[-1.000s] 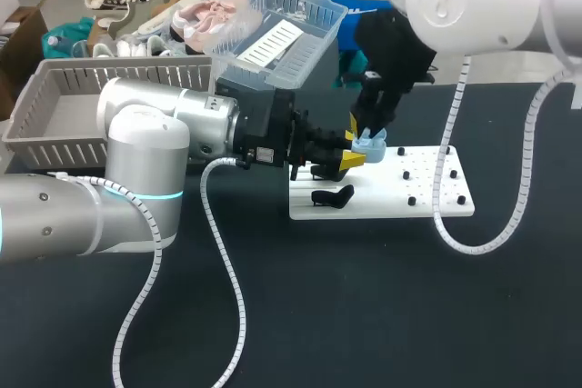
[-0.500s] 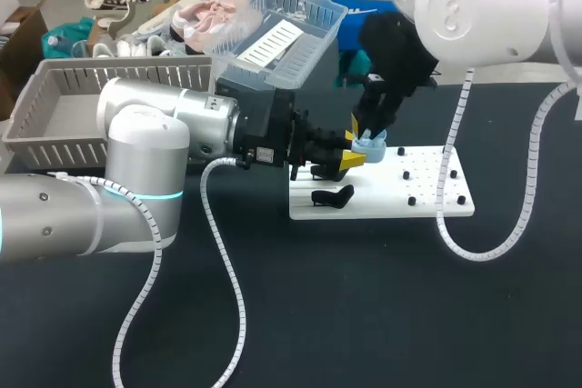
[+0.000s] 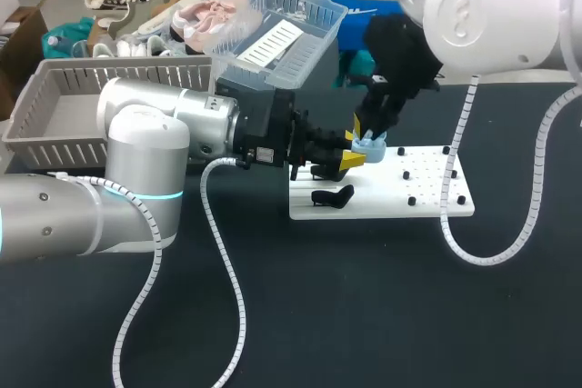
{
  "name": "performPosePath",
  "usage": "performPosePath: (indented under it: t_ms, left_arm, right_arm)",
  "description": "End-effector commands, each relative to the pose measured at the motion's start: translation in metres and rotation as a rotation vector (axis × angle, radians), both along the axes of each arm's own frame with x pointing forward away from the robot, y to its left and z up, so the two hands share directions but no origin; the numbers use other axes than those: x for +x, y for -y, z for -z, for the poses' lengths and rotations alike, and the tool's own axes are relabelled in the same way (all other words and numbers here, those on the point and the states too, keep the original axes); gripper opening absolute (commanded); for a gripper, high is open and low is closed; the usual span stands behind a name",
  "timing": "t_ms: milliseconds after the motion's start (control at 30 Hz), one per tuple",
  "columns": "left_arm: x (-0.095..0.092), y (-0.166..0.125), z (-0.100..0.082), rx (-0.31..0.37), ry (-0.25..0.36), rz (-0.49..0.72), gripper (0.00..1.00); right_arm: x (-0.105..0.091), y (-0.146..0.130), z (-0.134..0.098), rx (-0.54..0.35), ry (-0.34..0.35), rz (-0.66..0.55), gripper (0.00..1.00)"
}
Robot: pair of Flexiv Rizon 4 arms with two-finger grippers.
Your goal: Pick up each earbud case from the left stands, insert the matching earbuds, close the lid, and place the case in the box.
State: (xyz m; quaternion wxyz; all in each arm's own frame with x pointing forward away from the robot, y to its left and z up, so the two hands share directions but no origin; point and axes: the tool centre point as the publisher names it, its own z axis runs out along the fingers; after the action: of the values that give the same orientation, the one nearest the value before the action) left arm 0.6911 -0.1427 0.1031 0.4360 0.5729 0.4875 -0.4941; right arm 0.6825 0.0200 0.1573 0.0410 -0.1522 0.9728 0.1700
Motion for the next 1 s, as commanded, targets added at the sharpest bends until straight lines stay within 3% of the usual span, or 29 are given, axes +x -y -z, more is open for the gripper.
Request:
performPosePath:
  t_ms: [33,1000]
  left_arm:
    - [-0.0003,0.0003,-0.0001,0.001,0.001,-0.002,0.0]
    - [-0.0003,0.0003,-0.0001,0.001,0.001,-0.002,0.0]
  right_arm:
    - [0.0008,-0.0004,0.0,0.002,0.005,-0.001,0.0]
    - [0.0053,-0.0023,0.0052,0.005,-0.005,0.005,0.0]
